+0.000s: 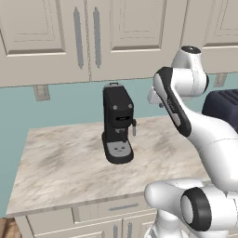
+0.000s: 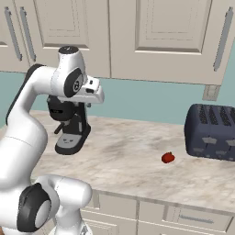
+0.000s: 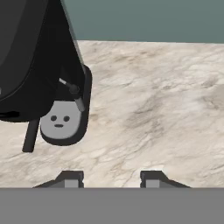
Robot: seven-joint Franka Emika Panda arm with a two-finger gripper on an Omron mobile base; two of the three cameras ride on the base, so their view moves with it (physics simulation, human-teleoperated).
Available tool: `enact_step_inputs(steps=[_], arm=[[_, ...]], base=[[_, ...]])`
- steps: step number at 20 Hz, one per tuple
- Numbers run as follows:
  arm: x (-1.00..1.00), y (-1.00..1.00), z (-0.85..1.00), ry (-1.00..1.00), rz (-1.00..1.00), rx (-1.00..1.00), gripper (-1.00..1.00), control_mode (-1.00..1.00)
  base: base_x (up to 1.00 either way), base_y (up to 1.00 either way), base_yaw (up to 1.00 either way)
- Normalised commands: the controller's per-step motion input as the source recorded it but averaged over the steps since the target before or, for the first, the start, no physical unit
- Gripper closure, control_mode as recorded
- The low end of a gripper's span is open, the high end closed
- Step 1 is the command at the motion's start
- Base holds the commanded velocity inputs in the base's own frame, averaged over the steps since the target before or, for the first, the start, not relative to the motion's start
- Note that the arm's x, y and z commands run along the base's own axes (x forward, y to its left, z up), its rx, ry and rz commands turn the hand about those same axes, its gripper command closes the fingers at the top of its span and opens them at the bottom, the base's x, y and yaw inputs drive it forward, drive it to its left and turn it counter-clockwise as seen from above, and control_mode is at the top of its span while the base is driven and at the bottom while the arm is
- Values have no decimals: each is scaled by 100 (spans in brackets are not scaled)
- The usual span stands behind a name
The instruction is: Place the bell pepper in the correct fridge rack based on whether it is a fruit or vegetable. Finally, close the fridge door.
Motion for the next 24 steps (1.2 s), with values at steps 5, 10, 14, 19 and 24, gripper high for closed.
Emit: enact_step_inputs(steps=[5, 10, 14, 19, 24], arm=[[0, 0, 0, 0, 0, 0, -100, -100], [0, 0, 0, 0, 0, 0, -100, -100], [-3, 0, 0, 0, 0, 0, -100, -100], [-59, -53, -10, -1, -17, 9, -100, -100], [-98, -97, -26, 0, -41, 6, -100, -100]], base=[[0, 0, 0], [0, 0, 0], [0, 0, 0], [0, 0, 0], [0, 0, 0]])
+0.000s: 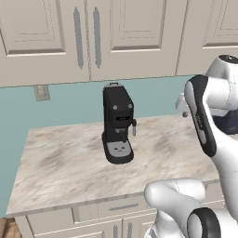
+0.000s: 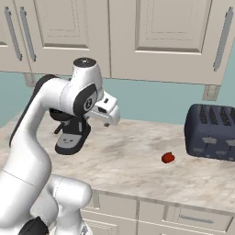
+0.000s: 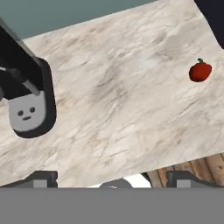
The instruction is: Place the bell pepper in the correct fridge rack based on whether it is a fruit or vegetable. Finally, close the fridge door.
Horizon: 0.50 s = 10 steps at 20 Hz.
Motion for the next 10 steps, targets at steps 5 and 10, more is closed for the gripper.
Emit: enact_step_inputs(steps=[5, 10], arm=[[-79, -100, -34, 1, -44, 5, -100, -100], [-31, -100, -43, 9, -47, 7, -100, -100]], base=[[0, 0, 0], [0, 0, 0]])
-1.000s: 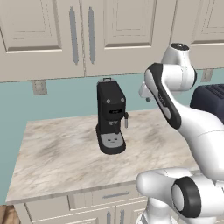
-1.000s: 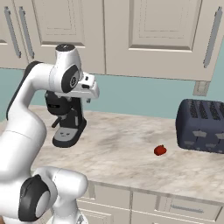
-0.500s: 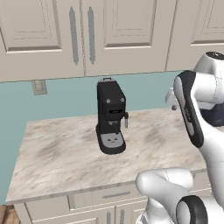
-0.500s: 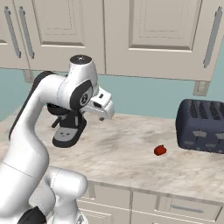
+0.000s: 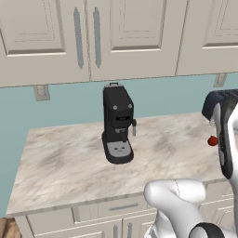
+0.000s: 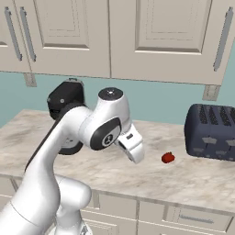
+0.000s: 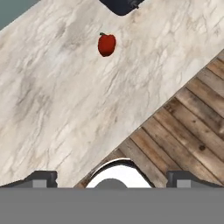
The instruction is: Place the bell pepper in the correct fridge rack based on whether it is a fruit or vegetable. Finally, close the fridge door.
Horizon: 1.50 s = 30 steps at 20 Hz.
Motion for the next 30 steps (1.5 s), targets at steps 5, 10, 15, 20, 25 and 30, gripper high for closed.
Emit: enact_step_inputs(steps=[5, 10, 15, 20, 25, 30], arm=[[28, -98, -34, 7, -34, 11, -100, -100], [64, -69, -29, 1, 0, 8, -100, -100], [15, -27, -14, 0, 0, 4, -100, -100], [40, 0, -21, 0, 0, 0, -100, -100], [46, 0, -35, 0, 0, 0, -100, -100], [37, 0, -42, 0, 0, 3, -100, -100]], base=[[0, 0, 0], [0, 0, 0], [0, 0, 0], [0, 0, 0], [0, 0, 0], [0, 0, 0]])
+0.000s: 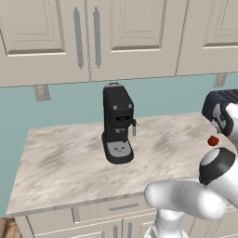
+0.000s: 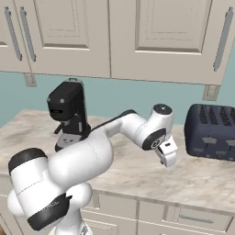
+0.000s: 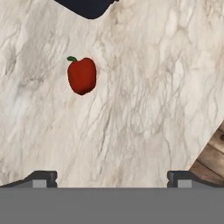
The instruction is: Place the bell pepper in the correct fridge rack based on whether it is a fruit or vegetable. Finally, close the fridge door.
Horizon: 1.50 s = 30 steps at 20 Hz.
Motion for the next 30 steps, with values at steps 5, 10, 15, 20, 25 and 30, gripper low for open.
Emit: enact_step_inputs(steps=[5, 10, 15, 20, 25, 30], arm=[[27, -4, -23, 0, 0, 1, -100, -100], [29, -9, -17, 0, 0, 0, -100, -100], [19, -19, -19, 1, 0, 0, -100, -100], [23, -15, -22, 1, 0, 0, -100, -100], [39, -10, -16, 0, 0, 0, -100, -100], [32, -9, -17, 0, 0, 0, -100, -100]], base=[[0, 0, 0], [0, 0, 0], [0, 0, 0], [0, 0, 0], [0, 0, 0], [0, 0, 0]])
